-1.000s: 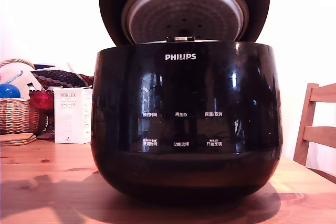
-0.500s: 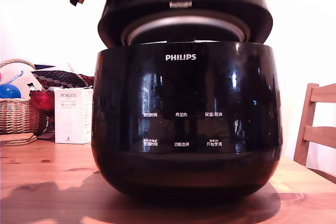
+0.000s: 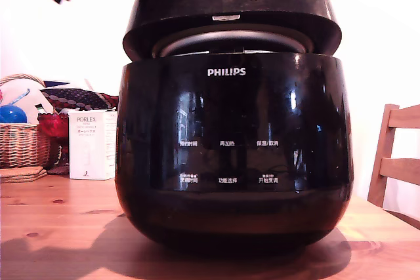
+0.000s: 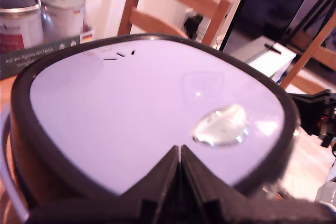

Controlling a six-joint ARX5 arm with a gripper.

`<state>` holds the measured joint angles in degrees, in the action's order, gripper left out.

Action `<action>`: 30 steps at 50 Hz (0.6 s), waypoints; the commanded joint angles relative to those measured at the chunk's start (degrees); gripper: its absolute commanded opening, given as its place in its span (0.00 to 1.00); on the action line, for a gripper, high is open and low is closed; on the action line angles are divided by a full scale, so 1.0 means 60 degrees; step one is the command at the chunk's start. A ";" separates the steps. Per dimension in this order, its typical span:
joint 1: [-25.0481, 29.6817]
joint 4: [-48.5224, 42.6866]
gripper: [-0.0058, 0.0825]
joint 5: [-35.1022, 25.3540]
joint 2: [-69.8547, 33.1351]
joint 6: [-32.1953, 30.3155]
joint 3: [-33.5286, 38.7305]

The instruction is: Close the rice cooker by pressing the lid down with medium force

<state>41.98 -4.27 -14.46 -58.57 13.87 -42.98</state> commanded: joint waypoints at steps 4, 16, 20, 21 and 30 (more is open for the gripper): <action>0.0215 -0.0066 0.04 0.0022 0.0073 0.0011 0.0521; 0.0525 -0.0047 0.04 0.0025 0.0087 -0.0160 0.0809; 0.0565 0.0084 0.04 0.0029 0.0087 -0.0171 0.0991; 0.0568 0.0146 0.04 0.0029 0.0087 -0.0171 0.1020; 0.0572 0.0106 0.04 0.0084 0.0084 -0.0324 0.1042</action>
<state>45.04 -2.57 -14.24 -57.45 12.45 -38.89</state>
